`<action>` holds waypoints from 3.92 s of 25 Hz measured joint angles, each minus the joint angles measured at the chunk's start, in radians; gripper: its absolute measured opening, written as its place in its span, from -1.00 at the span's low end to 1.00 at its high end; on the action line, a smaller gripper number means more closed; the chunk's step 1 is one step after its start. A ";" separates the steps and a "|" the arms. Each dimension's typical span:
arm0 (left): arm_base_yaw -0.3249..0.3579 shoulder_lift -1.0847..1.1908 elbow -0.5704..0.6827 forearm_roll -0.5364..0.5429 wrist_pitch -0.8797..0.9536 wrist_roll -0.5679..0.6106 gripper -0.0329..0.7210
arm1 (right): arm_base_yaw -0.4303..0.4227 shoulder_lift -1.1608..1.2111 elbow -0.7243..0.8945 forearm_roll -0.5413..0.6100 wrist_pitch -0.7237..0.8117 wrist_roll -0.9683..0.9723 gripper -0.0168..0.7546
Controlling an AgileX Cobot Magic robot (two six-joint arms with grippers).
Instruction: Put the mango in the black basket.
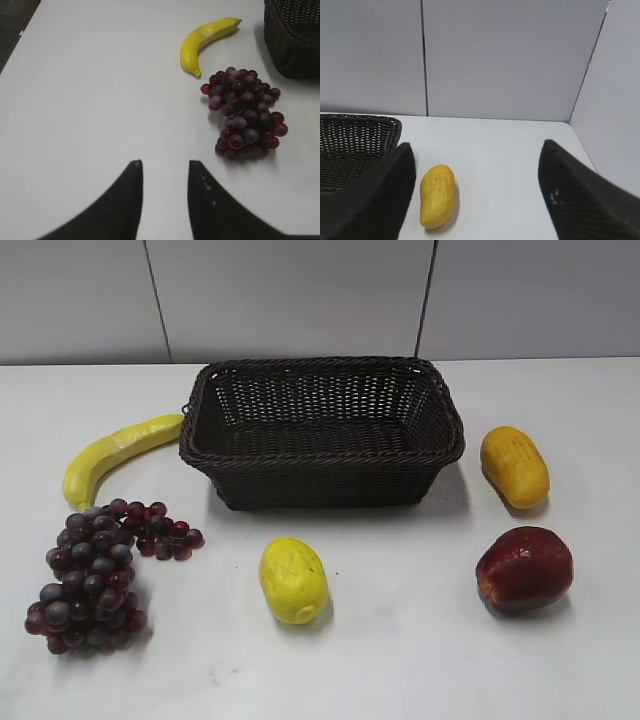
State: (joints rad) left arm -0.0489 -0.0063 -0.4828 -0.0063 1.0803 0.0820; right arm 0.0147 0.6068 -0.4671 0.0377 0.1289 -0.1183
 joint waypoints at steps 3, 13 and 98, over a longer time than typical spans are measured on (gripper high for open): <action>0.000 0.000 0.000 0.000 0.000 0.000 -0.30 | 0.000 0.216 -0.054 0.001 -0.016 0.001 0.57; 0.000 0.000 0.000 0.000 0.000 0.000 -0.30 | 0.029 0.889 -0.585 0.031 0.421 -0.014 0.71; 0.000 0.000 0.000 0.000 0.000 0.000 -0.30 | 0.449 1.632 -1.551 -0.038 0.874 -0.104 0.74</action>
State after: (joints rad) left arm -0.0489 -0.0063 -0.4828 -0.0063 1.0803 0.0820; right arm 0.4641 2.2388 -2.0180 0.0000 1.0031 -0.2221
